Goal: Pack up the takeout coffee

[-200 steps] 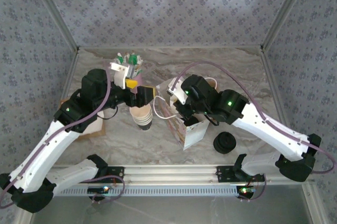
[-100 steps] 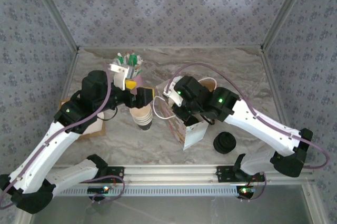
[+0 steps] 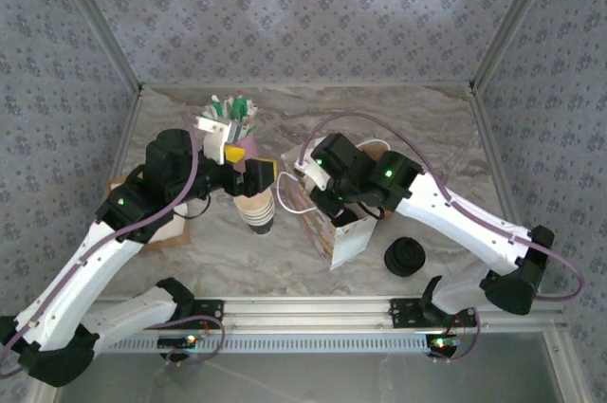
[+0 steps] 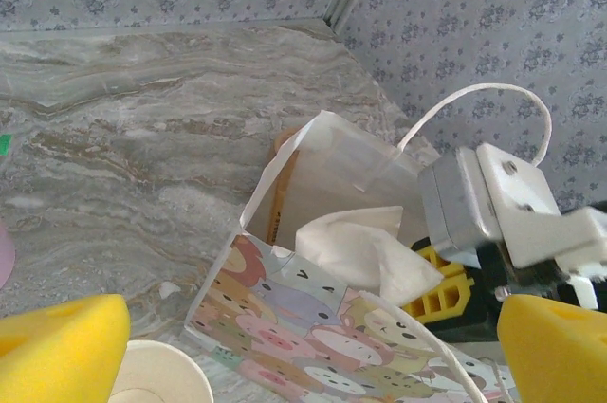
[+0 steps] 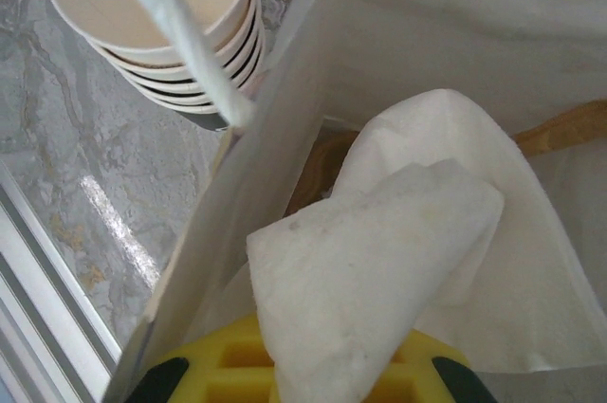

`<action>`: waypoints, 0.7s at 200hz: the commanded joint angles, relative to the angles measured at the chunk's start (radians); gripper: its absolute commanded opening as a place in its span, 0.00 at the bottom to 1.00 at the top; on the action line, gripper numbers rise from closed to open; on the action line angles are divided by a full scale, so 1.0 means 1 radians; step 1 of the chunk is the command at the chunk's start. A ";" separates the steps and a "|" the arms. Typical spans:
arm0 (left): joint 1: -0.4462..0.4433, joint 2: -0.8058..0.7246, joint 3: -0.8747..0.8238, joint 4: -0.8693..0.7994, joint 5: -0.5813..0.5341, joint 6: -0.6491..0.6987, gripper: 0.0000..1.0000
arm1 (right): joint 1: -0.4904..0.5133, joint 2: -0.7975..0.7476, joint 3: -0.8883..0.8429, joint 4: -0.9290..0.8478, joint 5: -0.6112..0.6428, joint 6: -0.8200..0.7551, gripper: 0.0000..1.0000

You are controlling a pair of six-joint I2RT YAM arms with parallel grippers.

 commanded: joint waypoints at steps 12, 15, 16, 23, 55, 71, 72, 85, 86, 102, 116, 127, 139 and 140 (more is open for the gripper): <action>-0.004 -0.017 -0.002 0.009 -0.008 0.012 0.99 | -0.042 0.035 0.040 -0.013 -0.041 0.043 0.00; -0.005 -0.017 -0.001 0.009 -0.007 0.011 1.00 | -0.045 0.036 0.040 -0.011 -0.042 0.045 0.00; -0.005 -0.017 -0.001 0.009 -0.008 0.011 0.99 | -0.046 0.036 0.041 -0.011 -0.042 0.045 0.00; -0.004 -0.017 -0.002 0.009 -0.007 0.012 0.99 | -0.055 0.040 0.042 -0.010 -0.043 0.049 0.00; -0.004 -0.016 -0.005 0.013 -0.008 0.010 0.99 | -0.074 0.058 0.044 0.008 -0.055 0.066 0.00; -0.003 -0.014 -0.005 0.015 -0.008 0.011 1.00 | -0.080 0.072 0.047 0.012 -0.045 0.075 0.00; -0.004 -0.014 -0.005 0.016 -0.008 0.011 1.00 | -0.081 0.073 0.048 0.012 -0.044 0.076 0.00; -0.005 -0.013 -0.006 0.016 -0.006 0.009 0.99 | -0.085 0.083 0.053 0.013 -0.037 0.087 0.00; -0.005 -0.013 -0.005 0.016 -0.006 0.009 0.99 | -0.086 0.084 0.053 0.013 -0.038 0.088 0.00; -0.005 -0.013 -0.005 0.018 -0.007 0.010 0.99 | -0.085 0.094 0.056 0.022 -0.042 0.110 0.00; -0.004 -0.012 -0.005 0.018 -0.007 0.009 1.00 | -0.086 0.104 0.057 0.031 -0.040 0.129 0.00; -0.004 -0.010 -0.005 0.020 -0.006 0.009 1.00 | -0.085 0.114 0.060 0.034 -0.036 0.134 0.00; -0.005 -0.009 -0.006 0.020 -0.007 0.009 1.00 | -0.085 0.123 0.062 0.035 -0.026 0.139 0.00; -0.005 -0.009 -0.006 0.020 -0.007 0.009 1.00 | -0.085 0.123 0.062 0.035 -0.026 0.139 0.00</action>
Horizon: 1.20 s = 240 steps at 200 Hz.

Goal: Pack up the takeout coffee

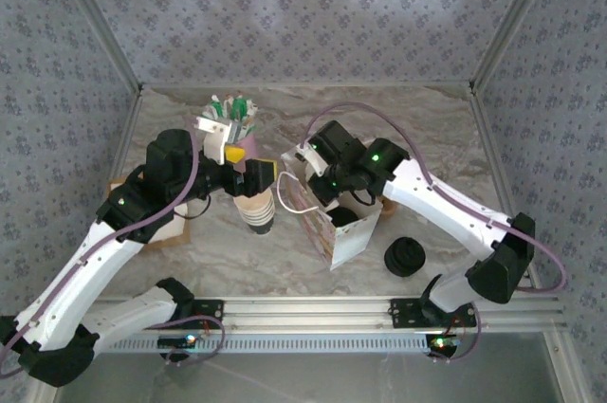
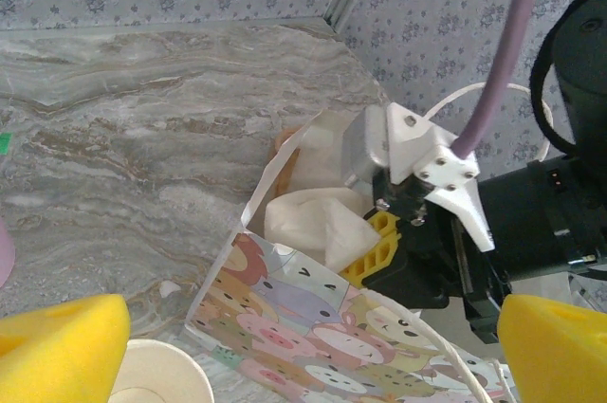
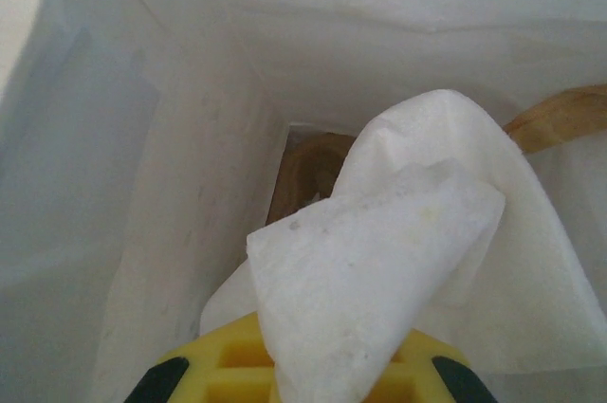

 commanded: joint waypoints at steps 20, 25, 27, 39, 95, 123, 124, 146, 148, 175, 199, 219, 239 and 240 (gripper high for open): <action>-0.004 -0.009 -0.002 0.019 -0.004 0.010 0.99 | -0.002 0.036 0.040 0.014 0.016 0.041 0.02; -0.004 -0.009 -0.003 0.020 -0.005 0.009 1.00 | -0.004 0.039 0.041 0.014 0.017 0.040 0.02; -0.005 -0.009 -0.003 0.019 -0.005 0.009 0.99 | -0.004 0.041 0.041 0.014 0.017 0.041 0.02; -0.005 -0.011 -0.005 0.019 -0.005 0.010 0.99 | -0.003 0.050 0.044 0.019 0.023 0.047 0.03; -0.004 -0.012 -0.007 0.019 -0.004 0.010 0.99 | -0.001 0.081 0.051 0.030 0.032 0.055 0.09; -0.005 -0.014 -0.007 0.018 -0.005 0.010 1.00 | 0.002 0.084 0.063 0.021 0.036 0.055 0.13; -0.005 -0.013 -0.007 0.018 -0.005 0.010 1.00 | 0.002 0.084 0.063 0.021 0.036 0.055 0.13; -0.005 -0.016 -0.008 0.018 -0.005 0.007 1.00 | 0.006 0.079 0.074 0.012 0.040 0.055 0.19; -0.005 -0.016 -0.008 0.017 -0.005 0.007 0.99 | 0.006 0.078 0.075 0.012 0.041 0.055 0.20; -0.005 -0.015 -0.007 0.018 -0.005 0.007 0.99 | 0.009 0.073 0.086 -0.001 0.046 0.055 0.24; -0.004 -0.017 -0.006 0.017 -0.004 0.008 0.99 | 0.009 0.069 0.092 -0.010 0.050 0.056 0.29; -0.005 -0.017 -0.006 0.016 -0.004 0.008 0.99 | 0.009 0.071 0.092 -0.023 0.034 0.059 0.34; -0.004 -0.018 -0.005 0.015 -0.002 0.007 0.99 | 0.007 0.079 0.095 -0.024 0.033 0.059 0.38; -0.005 -0.019 -0.005 0.015 -0.001 0.007 0.99 | 0.008 0.079 0.095 -0.024 0.032 0.059 0.38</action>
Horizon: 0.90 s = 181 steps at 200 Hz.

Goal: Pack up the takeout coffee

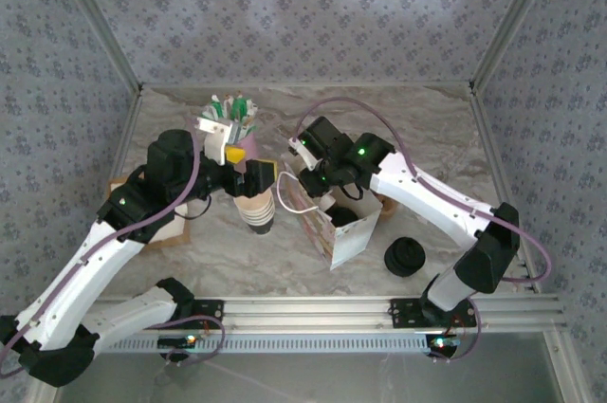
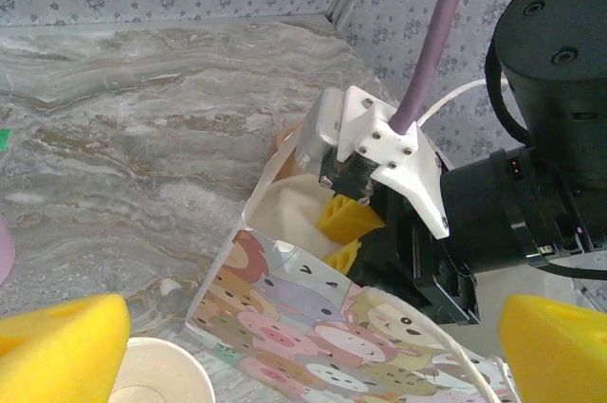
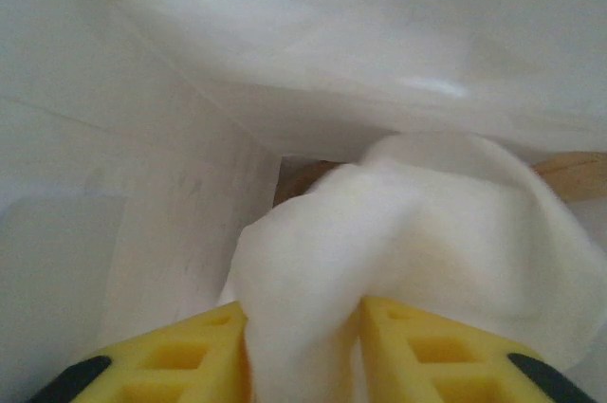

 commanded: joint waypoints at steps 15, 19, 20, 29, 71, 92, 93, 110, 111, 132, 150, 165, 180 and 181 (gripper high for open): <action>-0.005 -0.018 0.003 0.011 -0.002 0.010 0.99 | 0.003 0.003 0.038 -0.037 -0.001 0.006 0.38; -0.005 -0.017 0.004 0.011 -0.003 0.010 0.99 | 0.004 0.003 0.039 -0.037 0.000 0.006 0.38; -0.005 -0.018 0.004 0.011 -0.004 0.010 0.99 | 0.005 0.003 0.039 -0.037 -0.001 0.006 0.38; -0.004 -0.018 0.006 0.009 -0.004 0.010 0.99 | 0.005 0.005 0.045 -0.042 0.000 0.006 0.38; -0.005 -0.018 0.006 0.011 -0.004 0.011 0.99 | 0.001 -0.002 0.059 -0.050 -0.005 0.008 0.36; -0.005 -0.015 0.007 0.013 -0.002 0.011 1.00 | -0.004 0.007 0.053 -0.038 -0.024 0.011 0.30; -0.005 -0.015 0.007 0.012 -0.001 0.011 1.00 | -0.006 0.008 0.053 -0.037 -0.025 0.012 0.30; -0.005 -0.014 0.007 0.014 -0.001 0.011 0.99 | -0.008 0.025 0.049 -0.029 -0.033 0.013 0.28; -0.005 -0.015 0.007 0.014 -0.001 0.011 0.99 | -0.009 0.026 0.049 -0.028 -0.035 0.013 0.28; -0.005 -0.017 0.011 0.011 -0.001 0.012 0.99 | -0.009 0.043 0.050 -0.021 -0.042 0.015 0.26; -0.004 -0.017 0.012 0.009 -0.001 0.013 0.99 | -0.011 0.049 0.054 -0.024 -0.041 0.015 0.26; -0.005 -0.017 0.013 0.009 0.000 0.010 1.00 | -0.015 0.045 0.060 -0.032 -0.039 0.015 0.29; -0.005 -0.017 0.010 0.013 0.004 0.006 0.99 | -0.017 0.026 0.066 -0.036 -0.030 0.015 0.35; -0.004 -0.017 0.010 0.012 0.003 0.005 0.99 | -0.017 0.025 0.067 -0.036 -0.029 0.015 0.35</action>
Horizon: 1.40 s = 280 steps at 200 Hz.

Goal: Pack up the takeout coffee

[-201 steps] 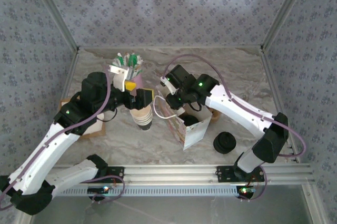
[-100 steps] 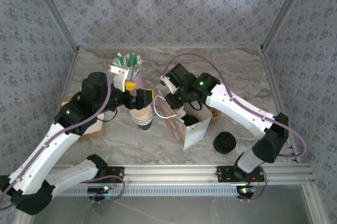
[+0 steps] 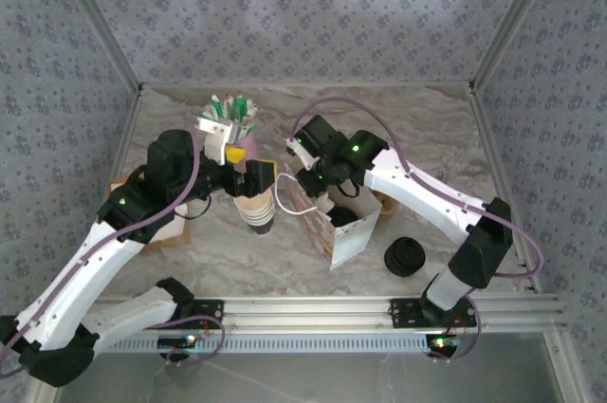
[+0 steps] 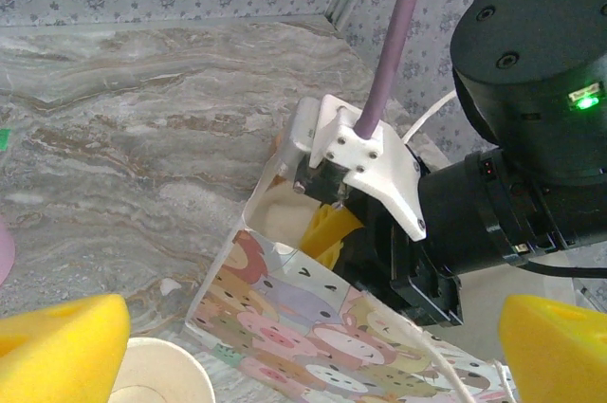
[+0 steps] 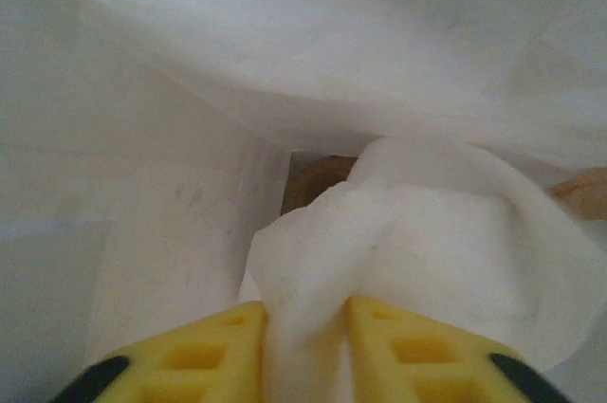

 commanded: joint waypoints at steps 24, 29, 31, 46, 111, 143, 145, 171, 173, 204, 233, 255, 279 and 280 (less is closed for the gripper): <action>-0.004 -0.018 0.010 0.028 0.016 -0.007 1.00 | -0.016 -0.062 0.040 -0.016 0.008 0.012 0.43; -0.004 -0.018 0.011 0.036 0.025 -0.010 0.99 | -0.017 -0.071 0.042 -0.015 0.004 0.013 0.44; -0.004 -0.018 0.011 0.039 0.027 -0.011 0.99 | -0.019 -0.074 0.042 -0.015 0.002 0.013 0.45; -0.004 -0.016 0.013 0.058 0.042 -0.017 0.99 | -0.024 -0.094 0.044 -0.016 -0.013 0.015 0.49; -0.004 0.037 0.083 0.050 0.060 -0.001 0.99 | -0.063 -0.176 0.045 0.004 -0.079 0.018 0.58; -0.005 0.067 0.119 0.062 0.089 -0.003 1.00 | -0.089 -0.265 0.003 0.081 -0.132 0.030 0.63; -0.005 0.068 0.123 0.064 0.091 -0.003 0.99 | -0.089 -0.271 -0.001 0.087 -0.136 0.031 0.64; -0.004 0.098 0.151 0.083 0.119 -0.007 1.00 | -0.111 -0.348 -0.047 0.167 -0.169 0.042 0.69; -0.004 0.101 0.152 0.084 0.120 -0.008 1.00 | -0.114 -0.352 -0.051 0.172 -0.169 0.042 0.69; -0.005 0.128 0.171 0.109 0.139 -0.011 1.00 | -0.158 -0.456 -0.146 0.304 -0.199 0.066 0.82; -0.005 0.143 0.173 0.116 0.139 -0.009 1.00 | -0.211 -0.513 -0.208 0.377 -0.240 0.087 0.93; -0.005 0.144 0.166 0.113 0.128 -0.006 1.00 | -0.234 -0.521 -0.224 0.383 -0.266 0.093 0.97; -0.005 0.138 0.167 0.096 0.090 0.002 0.99 | -0.246 -0.526 -0.225 0.383 -0.272 0.092 1.00; -0.004 0.136 0.167 0.095 0.087 0.003 0.99 | -0.248 -0.527 -0.223 0.382 -0.271 0.092 1.00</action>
